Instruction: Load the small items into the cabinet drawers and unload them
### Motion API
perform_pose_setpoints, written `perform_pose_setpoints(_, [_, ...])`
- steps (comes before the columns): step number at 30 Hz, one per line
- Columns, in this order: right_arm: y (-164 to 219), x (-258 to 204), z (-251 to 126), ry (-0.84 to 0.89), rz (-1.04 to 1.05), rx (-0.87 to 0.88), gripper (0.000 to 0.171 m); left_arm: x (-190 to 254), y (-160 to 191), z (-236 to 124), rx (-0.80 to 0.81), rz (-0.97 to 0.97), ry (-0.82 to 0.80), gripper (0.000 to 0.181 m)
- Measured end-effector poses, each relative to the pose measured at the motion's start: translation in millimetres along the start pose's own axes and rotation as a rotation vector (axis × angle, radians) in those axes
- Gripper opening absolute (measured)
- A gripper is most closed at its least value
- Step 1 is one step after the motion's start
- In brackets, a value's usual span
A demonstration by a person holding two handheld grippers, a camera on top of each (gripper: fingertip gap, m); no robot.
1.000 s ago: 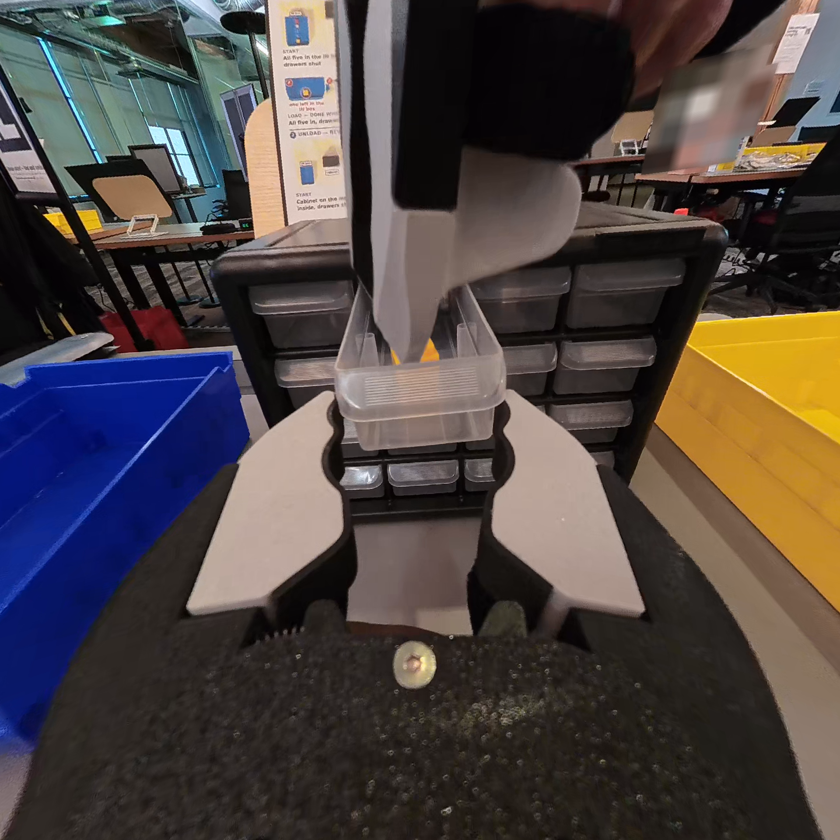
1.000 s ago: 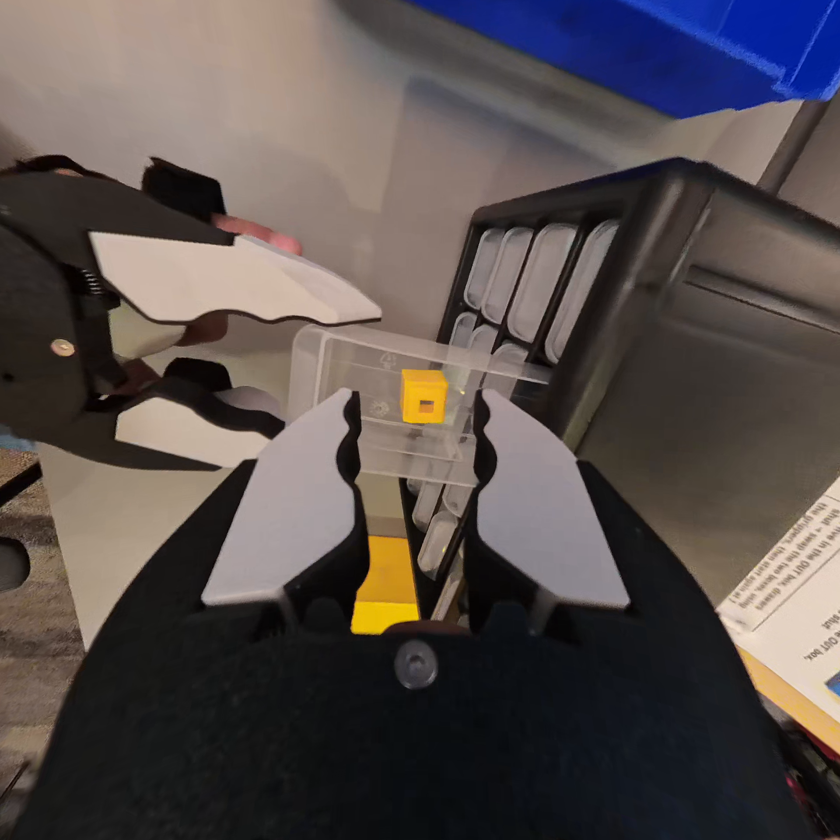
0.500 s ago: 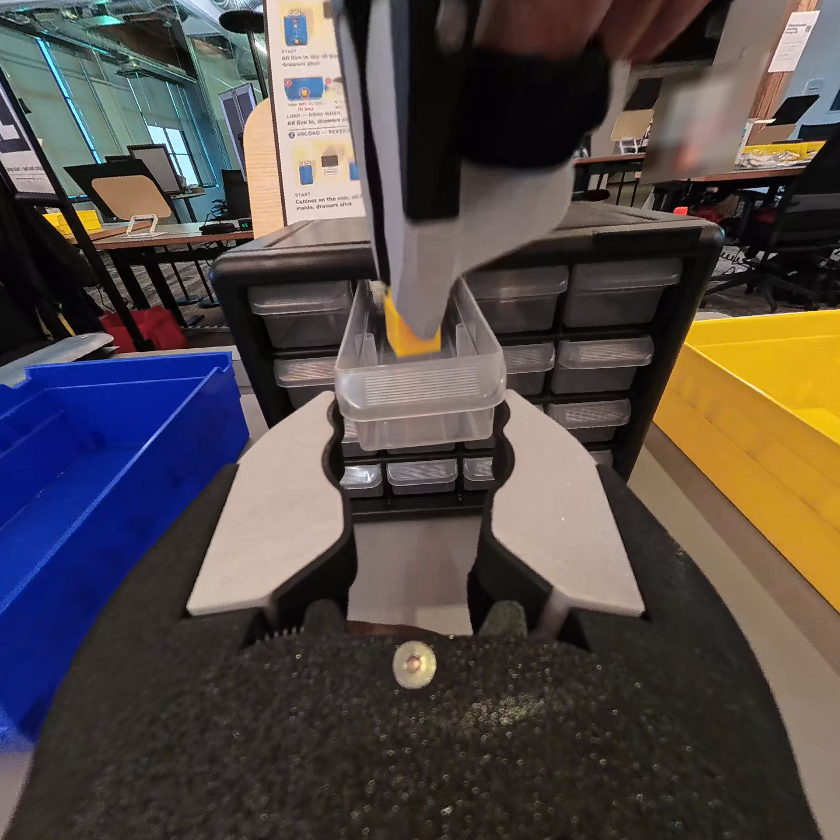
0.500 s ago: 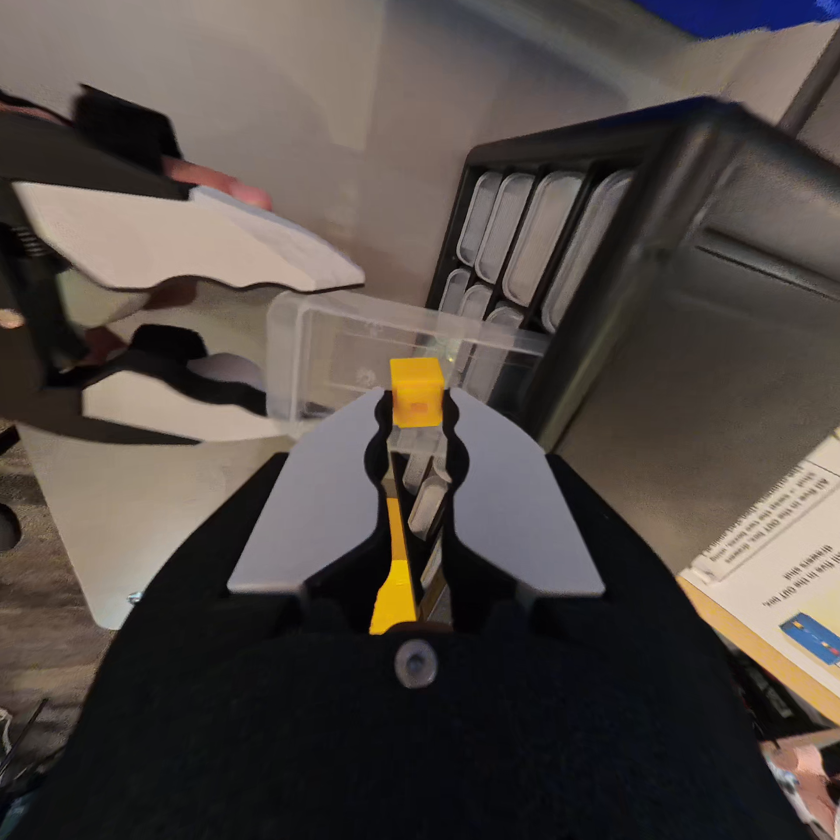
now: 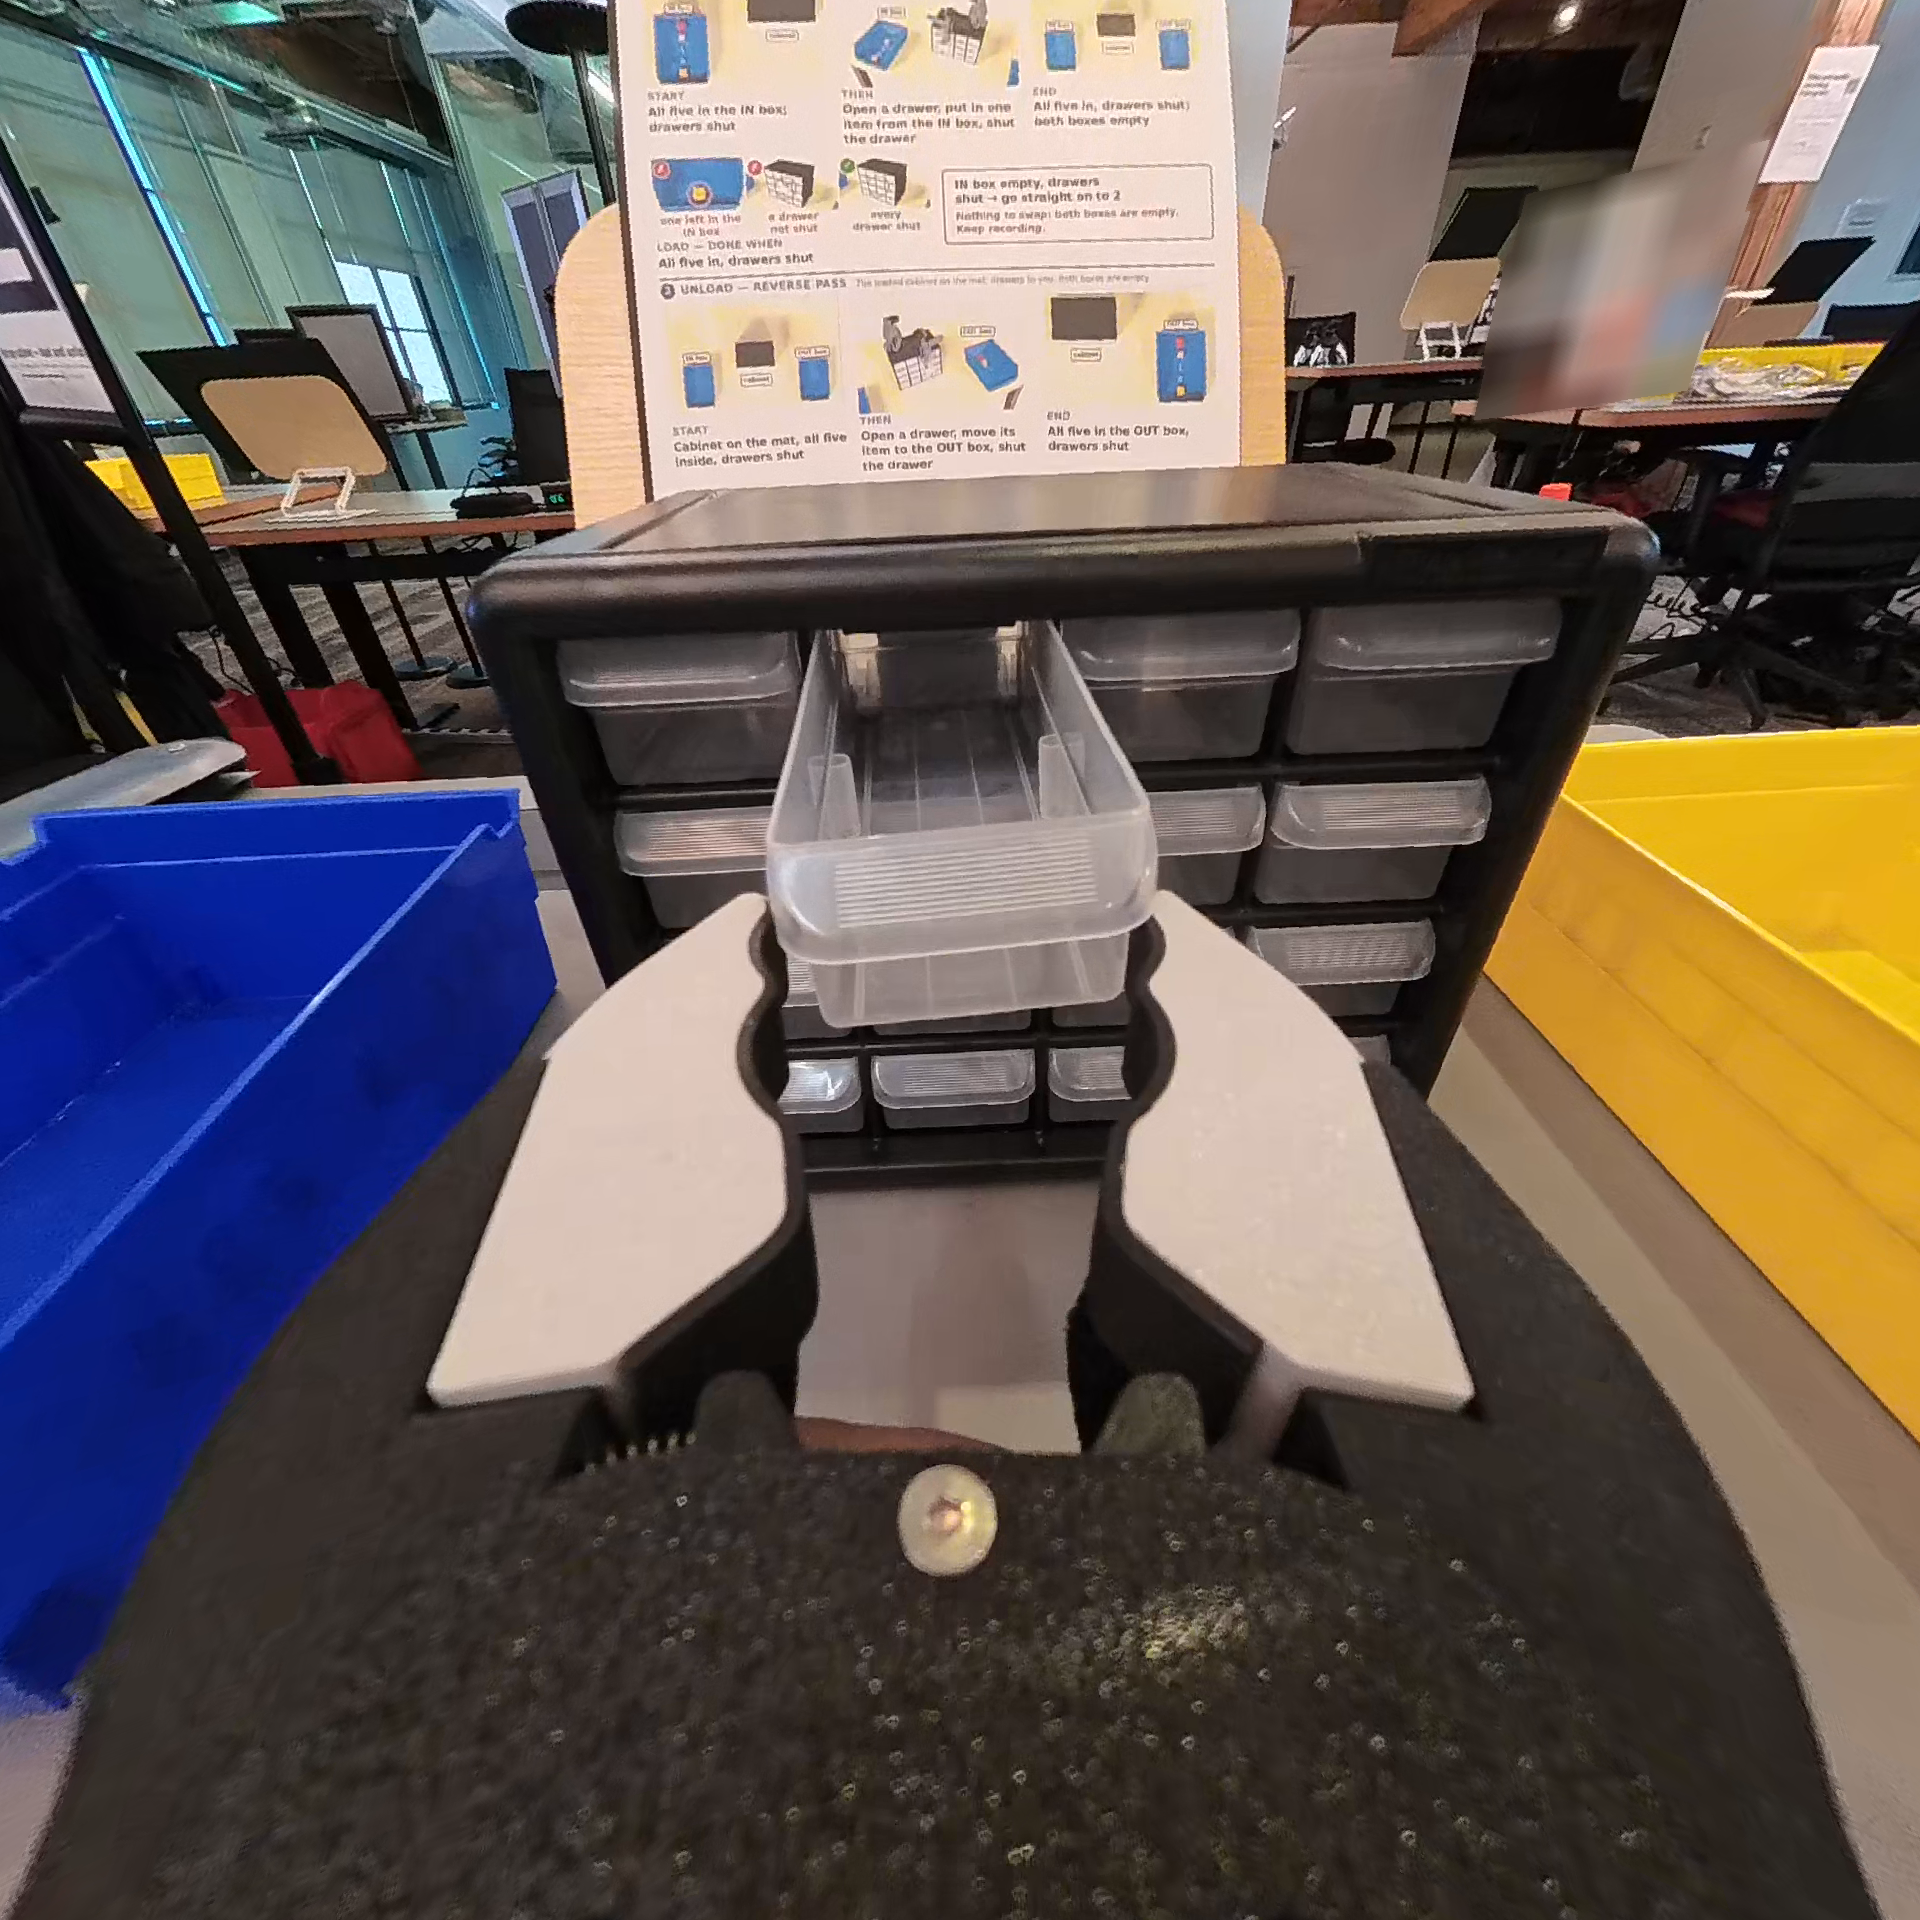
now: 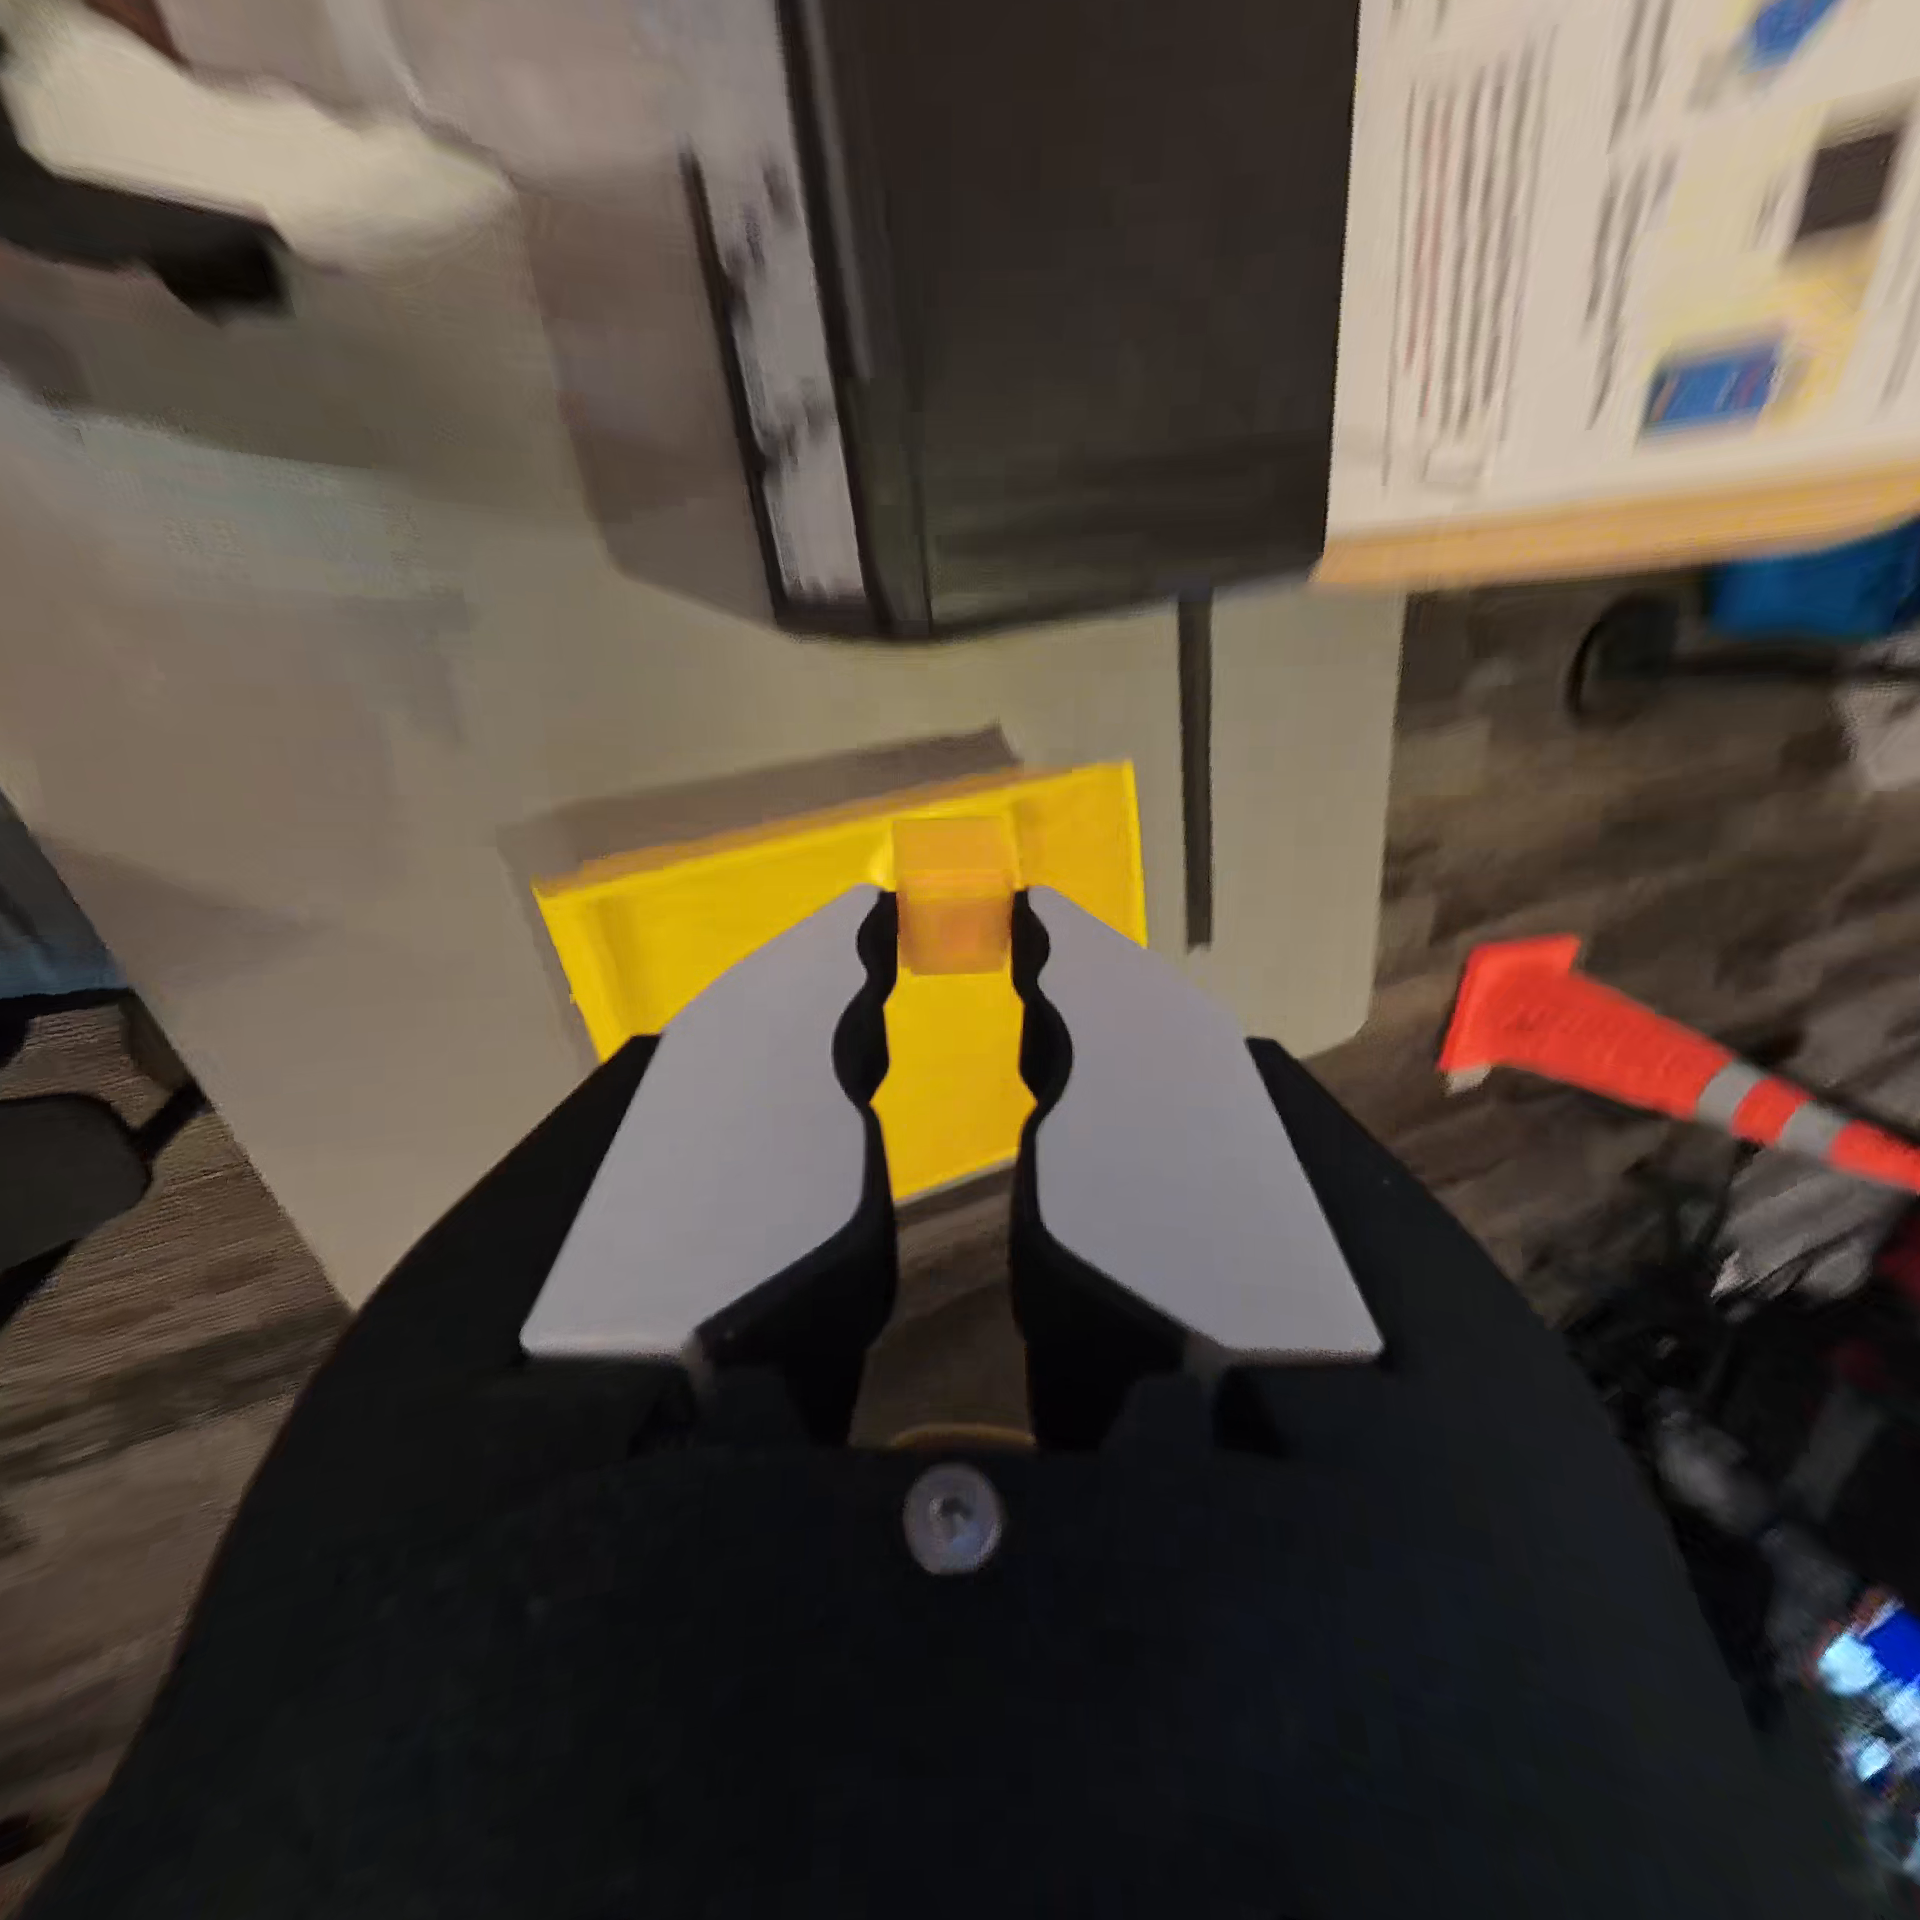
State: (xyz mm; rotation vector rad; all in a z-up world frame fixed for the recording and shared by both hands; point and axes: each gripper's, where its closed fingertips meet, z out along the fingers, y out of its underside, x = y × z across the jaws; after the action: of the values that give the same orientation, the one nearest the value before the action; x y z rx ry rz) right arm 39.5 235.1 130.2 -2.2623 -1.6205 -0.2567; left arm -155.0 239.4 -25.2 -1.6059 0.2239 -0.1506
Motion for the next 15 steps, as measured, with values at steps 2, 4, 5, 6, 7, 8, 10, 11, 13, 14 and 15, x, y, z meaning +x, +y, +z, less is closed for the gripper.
perform_pose_setpoints(2, [43.9,3.7,25.4,-0.036,0.085,-0.084,0.021,0.5,0.0,0.1,0.001,0.003,-0.002,0.063])
perform_pose_setpoints(4, [86.4,2.6,58.8,-0.074,0.148,-0.181,0.021,0.8,-0.1,0.0,0.0,0.002,-0.002,0.062])
perform_pose_setpoints(5, [104.9,0.1,77.1,-0.097,0.179,-0.217,0.021,0.9,-0.1,-0.1,-0.002,0.002,-0.001,0.062])
perform_pose_setpoints(6, [122.2,-2.4,95.6,-0.119,0.213,-0.246,0.021,0.7,-0.2,-0.1,-0.003,0.002,0.0,0.062])
perform_pose_setpoints(7, [137.7,-4.8,114.3,-0.137,0.253,-0.267,0.021,0.6,-0.3,-0.2,-0.004,0.002,0.001,0.062])
perform_pose_setpoints(8, [152.0,-8.6,132.7,-0.159,0.291,-0.285,0.021,0.6,-0.4,-0.1,-0.006,0.003,0.003,0.062])
perform_pose_setpoints(10, [177.0,-16.5,167.7,-0.187,0.353,-0.325,0.021,0.5,-0.5,-0.2,-0.008,0.002,0.004,0.062])
perform_pose_setpoints(11, [186.7,-21.8,183.7,-0.204,0.382,-0.347,0.021,0.6,-0.5,-0.1,-0.007,0.0,0.004,0.062])
perform_pose_setpoints(13, [200.7,-35.0,210.9,-0.243,0.403,-0.392,0.021,1.3,-0.5,0.0,-0.007,0.005,0.002,0.062])
perform_pose_setpoints(14, [208.3,-39.7,221.0,-0.248,0.396,-0.425,0.021,1.4,-0.7,-0.1,-0.007,0.007,0.002,0.062])
perform_pose_setpoints(15, [215.5,-42.0,229.3,-0.243,0.39,-0.458,0.021,1.1,-1.0,0.1,-0.007,0.007,0.003,0.062])
